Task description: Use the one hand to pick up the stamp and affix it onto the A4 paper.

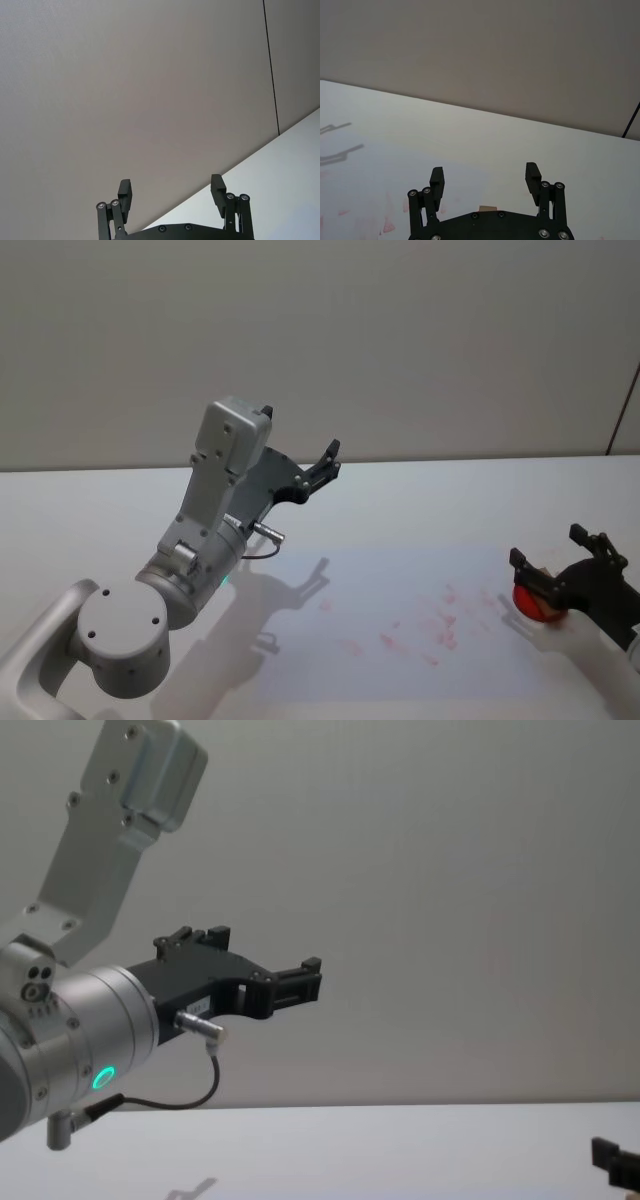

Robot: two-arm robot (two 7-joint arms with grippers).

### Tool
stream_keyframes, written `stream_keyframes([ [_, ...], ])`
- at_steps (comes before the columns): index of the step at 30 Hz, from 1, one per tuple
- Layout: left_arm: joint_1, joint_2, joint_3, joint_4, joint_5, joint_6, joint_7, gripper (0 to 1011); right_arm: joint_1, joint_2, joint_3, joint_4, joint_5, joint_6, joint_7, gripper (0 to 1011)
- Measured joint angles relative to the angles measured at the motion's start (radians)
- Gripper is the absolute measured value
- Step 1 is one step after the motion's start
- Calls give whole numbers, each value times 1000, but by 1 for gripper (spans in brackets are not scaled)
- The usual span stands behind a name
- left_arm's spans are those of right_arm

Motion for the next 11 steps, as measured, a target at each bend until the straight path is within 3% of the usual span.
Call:
stream_keyframes([
  [11,0,0,0,0,0,0,0,1001,-32,2,3,-67,16,3,-46,1001],
])
